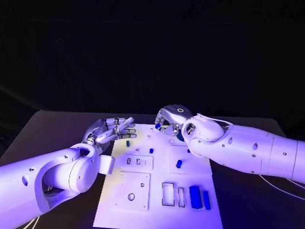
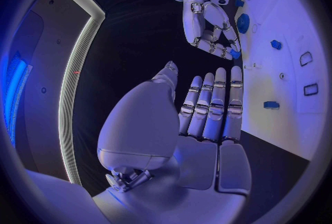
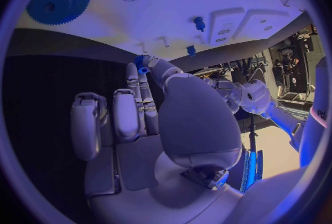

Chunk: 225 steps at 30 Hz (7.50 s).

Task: Assemble the parts on the task board

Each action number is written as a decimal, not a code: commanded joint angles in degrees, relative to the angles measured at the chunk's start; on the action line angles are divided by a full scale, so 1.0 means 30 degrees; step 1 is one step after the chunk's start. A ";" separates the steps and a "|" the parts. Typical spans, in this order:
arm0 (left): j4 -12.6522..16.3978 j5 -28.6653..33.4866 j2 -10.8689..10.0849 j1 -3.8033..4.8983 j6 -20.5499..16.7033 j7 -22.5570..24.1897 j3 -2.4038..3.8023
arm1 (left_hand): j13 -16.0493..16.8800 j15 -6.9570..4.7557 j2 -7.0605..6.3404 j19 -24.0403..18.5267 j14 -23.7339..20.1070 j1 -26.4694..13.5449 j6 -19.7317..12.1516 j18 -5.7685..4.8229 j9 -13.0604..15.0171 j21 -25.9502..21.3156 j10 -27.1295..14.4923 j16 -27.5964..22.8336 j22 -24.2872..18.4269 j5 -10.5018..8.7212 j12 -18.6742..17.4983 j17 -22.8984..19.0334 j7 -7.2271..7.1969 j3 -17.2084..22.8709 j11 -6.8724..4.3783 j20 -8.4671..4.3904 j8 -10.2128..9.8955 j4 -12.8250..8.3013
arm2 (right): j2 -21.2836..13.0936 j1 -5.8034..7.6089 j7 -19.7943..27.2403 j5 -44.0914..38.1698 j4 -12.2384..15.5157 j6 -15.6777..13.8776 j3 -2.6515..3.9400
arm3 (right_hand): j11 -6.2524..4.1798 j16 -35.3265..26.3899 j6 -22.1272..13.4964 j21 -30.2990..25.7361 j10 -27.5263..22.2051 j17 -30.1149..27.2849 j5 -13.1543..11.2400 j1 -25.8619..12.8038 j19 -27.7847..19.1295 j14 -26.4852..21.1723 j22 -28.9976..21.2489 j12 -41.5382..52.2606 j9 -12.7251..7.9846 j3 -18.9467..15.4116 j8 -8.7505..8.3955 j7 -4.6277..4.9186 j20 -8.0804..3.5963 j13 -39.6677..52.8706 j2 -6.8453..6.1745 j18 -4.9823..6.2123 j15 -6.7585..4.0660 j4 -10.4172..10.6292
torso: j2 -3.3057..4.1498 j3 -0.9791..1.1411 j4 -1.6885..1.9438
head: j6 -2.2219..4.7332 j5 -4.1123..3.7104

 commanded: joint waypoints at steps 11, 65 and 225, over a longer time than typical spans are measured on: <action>0.0068 0.0042 0.0040 0.0038 0.0406 0.0069 0.0019 | -0.0018 0.0151 -0.0003 -0.0118 -0.0056 0.0195 -0.0004 0.0184 -0.0017 0.0075 -0.0011 -0.0095 -0.0014 0.0038 -0.0131 0.0022 0.0169 -0.0169 0.0094 0.0029 -0.0087 -0.0012 | 0.1267 -0.0050 -0.0071 0.0066 -0.1346 0.0407 -0.0006 | 0.0122 0.0181 -0.0144 0.0104 -0.0067 0.0078 -0.0124 -0.0124 0.0162 0.0800 0.1324 -0.0107 0.0049 0.0115 -0.0013 0.0090 0.0041 0.0036 -0.0088 -0.0186 -0.0055 0.0113 | 0.0069 -0.0054 0.0166 | -0.0073 0.0047; 0.0130 0.0204 0.0011 0.0098 0.0495 0.0048 0.0019 | -0.0022 0.0208 -0.0035 -0.0223 -0.0095 0.0158 -0.0114 0.0193 -0.0025 0.0067 -0.0131 -0.0256 -0.0035 0.0037 -0.0317 0.0036 0.0261 -0.0314 0.0173 0.0062 -0.0259 0.0030 | 0.2280 -0.0220 -0.0607 -0.0191 -0.2502 0.1309 -0.0084 | 0.0460 0.0090 -0.2522 -0.0220 -0.0976 -0.0385 -0.0685 -0.1363 -0.0258 0.0567 0.0918 -0.0492 -0.0242 -0.0547 -0.0867 0.0434 0.0342 0.0063 -0.1418 -0.0060 0.0279 0.1055 | 0.0136 -0.0035 0.0128 | -0.0216 0.0284; -0.1006 0.0390 -0.0280 0.0112 0.0741 0.0224 0.0316 | 0.0004 0.0258 0.0035 -0.0445 -0.0197 0.0293 -0.0075 0.0159 0.0001 0.0023 -0.0110 -0.0505 -0.0078 0.0035 -0.0452 0.0051 0.0272 -0.0426 0.0197 0.0139 -0.0386 -0.0016 | 0.1045 -0.1309 -0.1007 0.0015 0.0324 0.0176 0.0200 | -0.0541 0.5118 -0.1908 0.2258 0.3994 0.7749 0.1445 0.1405 0.2331 0.1951 0.4949 2.5441 0.1565 -0.4942 0.1619 -0.0233 -0.0280 2.5011 -0.0233 -0.0990 -0.0457 0.3698 | -0.0039 -0.0006 -0.0056 | -0.0511 -0.0083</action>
